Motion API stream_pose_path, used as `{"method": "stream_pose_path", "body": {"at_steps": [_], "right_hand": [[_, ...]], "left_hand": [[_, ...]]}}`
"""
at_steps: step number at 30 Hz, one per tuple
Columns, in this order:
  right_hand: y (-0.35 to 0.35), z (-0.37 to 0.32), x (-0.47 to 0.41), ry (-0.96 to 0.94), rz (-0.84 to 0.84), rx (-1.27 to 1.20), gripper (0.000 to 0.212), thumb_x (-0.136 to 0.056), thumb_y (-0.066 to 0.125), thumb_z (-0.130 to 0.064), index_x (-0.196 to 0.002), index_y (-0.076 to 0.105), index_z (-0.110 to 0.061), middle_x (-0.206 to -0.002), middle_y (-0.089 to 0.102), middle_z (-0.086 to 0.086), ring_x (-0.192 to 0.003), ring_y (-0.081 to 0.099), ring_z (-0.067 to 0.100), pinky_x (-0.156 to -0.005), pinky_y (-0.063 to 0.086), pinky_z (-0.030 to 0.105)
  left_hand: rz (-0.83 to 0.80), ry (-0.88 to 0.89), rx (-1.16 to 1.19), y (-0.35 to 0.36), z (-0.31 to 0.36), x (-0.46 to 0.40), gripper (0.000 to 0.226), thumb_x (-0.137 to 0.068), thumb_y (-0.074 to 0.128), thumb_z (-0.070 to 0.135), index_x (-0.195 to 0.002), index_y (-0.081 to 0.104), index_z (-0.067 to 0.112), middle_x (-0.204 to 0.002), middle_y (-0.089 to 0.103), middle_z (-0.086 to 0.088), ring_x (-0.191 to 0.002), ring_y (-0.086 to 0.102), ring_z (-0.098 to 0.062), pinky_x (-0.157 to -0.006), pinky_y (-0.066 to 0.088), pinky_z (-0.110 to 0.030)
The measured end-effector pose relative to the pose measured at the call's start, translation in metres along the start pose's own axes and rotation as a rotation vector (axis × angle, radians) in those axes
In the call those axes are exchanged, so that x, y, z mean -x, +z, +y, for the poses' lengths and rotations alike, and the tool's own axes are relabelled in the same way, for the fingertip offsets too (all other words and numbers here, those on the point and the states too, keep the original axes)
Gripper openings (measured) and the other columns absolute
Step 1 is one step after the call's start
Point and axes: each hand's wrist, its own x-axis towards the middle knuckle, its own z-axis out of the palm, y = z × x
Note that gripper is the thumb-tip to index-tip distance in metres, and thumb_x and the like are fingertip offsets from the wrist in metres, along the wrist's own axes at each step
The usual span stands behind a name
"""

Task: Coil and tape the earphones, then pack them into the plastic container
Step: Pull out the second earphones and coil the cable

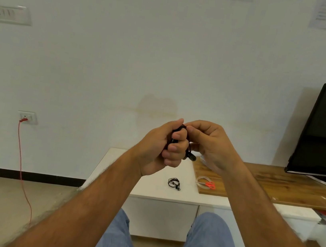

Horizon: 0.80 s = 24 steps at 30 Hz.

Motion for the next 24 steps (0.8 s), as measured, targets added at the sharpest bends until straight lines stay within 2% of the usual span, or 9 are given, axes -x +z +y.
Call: {"method": "stream_pose_path", "body": {"at_steps": [3, 5, 7, 11, 13, 17, 21, 24], "right_hand": [[0.008, 0.005, 0.003, 0.037, 0.007, -0.071, 0.018, -0.093, 0.056, -0.012, -0.093, 0.069, -0.001, -0.079, 0.068, 0.012, -0.067, 0.065, 0.022, -0.054, 0.052, 0.027], [0.012, 0.009, 0.005, 0.056, 0.015, -0.092, 0.018, -0.096, 0.053, -0.008, -0.093, 0.068, 0.001, -0.075, 0.068, 0.009, -0.064, 0.064, 0.019, -0.053, 0.051, 0.026], [0.014, 0.014, 0.007, 0.079, 0.02, -0.11, 0.019, -0.095, 0.054, -0.012, -0.093, 0.07, -0.002, -0.078, 0.069, 0.01, -0.069, 0.066, 0.021, -0.059, 0.054, 0.029], [0.019, 0.023, 0.009, 0.102, 0.025, -0.137, 0.022, -0.087, 0.059, -0.026, -0.088, 0.076, -0.012, -0.086, 0.07, 0.014, -0.08, 0.065, 0.031, -0.077, 0.056, 0.046], [0.022, 0.026, 0.01, 0.091, 0.047, -0.115, 0.02, -0.092, 0.058, -0.019, -0.089, 0.076, -0.011, -0.084, 0.07, 0.014, -0.08, 0.066, 0.028, -0.076, 0.058, 0.042], [0.028, 0.029, 0.011, 0.068, 0.105, -0.09, 0.019, -0.094, 0.058, -0.006, -0.105, 0.071, 0.003, -0.083, 0.071, 0.013, -0.071, 0.065, 0.018, -0.062, 0.052, 0.025], [0.03, 0.029, 0.011, 0.091, 0.131, -0.162, 0.021, -0.091, 0.06, -0.002, -0.108, 0.069, 0.008, -0.082, 0.07, 0.013, -0.067, 0.066, 0.016, -0.059, 0.051, 0.023], [0.033, 0.031, 0.01, 0.095, 0.173, -0.193, 0.015, -0.09, 0.061, 0.0, -0.101, 0.071, 0.004, -0.082, 0.07, 0.015, -0.068, 0.064, 0.02, -0.057, 0.05, 0.023]], "left_hand": [[0.006, 0.03, 0.085, -0.005, 0.001, -0.001, 0.04, -0.09, 0.04, 0.038, -0.053, 0.041, 0.022, -0.043, 0.032, 0.007, -0.033, 0.022, -0.005, -0.036, 0.018, -0.019], [0.008, 0.053, 0.135, -0.009, 0.001, -0.001, 0.042, -0.091, 0.038, 0.036, -0.052, 0.041, 0.022, -0.042, 0.033, 0.007, -0.035, 0.016, -0.008, -0.035, 0.018, -0.019], [0.011, 0.069, 0.168, -0.013, 0.002, -0.001, 0.043, -0.092, 0.037, 0.035, -0.051, 0.042, 0.021, -0.042, 0.033, 0.007, -0.037, 0.015, -0.009, -0.036, 0.018, -0.02], [0.015, 0.084, 0.209, -0.018, 0.002, 0.0, 0.042, -0.09, 0.039, 0.034, -0.05, 0.04, 0.021, -0.042, 0.033, 0.007, -0.032, 0.027, -0.006, -0.036, 0.021, -0.021], [0.021, 0.088, 0.218, -0.02, 0.001, 0.0, 0.042, -0.09, 0.038, 0.033, -0.05, 0.04, 0.021, -0.041, 0.034, 0.006, -0.031, 0.029, -0.006, -0.035, 0.023, -0.02], [0.031, 0.09, 0.209, -0.02, 0.0, 0.0, 0.043, -0.089, 0.038, 0.032, -0.048, 0.041, 0.021, -0.04, 0.034, 0.006, -0.03, 0.029, -0.007, -0.034, 0.026, -0.018], [0.06, 0.096, 0.148, -0.02, 0.002, 0.002, 0.042, -0.087, 0.038, 0.032, -0.047, 0.042, 0.021, -0.041, 0.036, 0.005, -0.031, 0.03, -0.008, -0.035, 0.027, -0.018], [0.114, 0.099, 0.125, -0.021, 0.002, 0.003, 0.046, -0.091, 0.036, 0.031, -0.047, 0.045, 0.019, -0.043, 0.039, 0.003, -0.032, 0.032, -0.009, -0.037, 0.031, -0.018]]}}
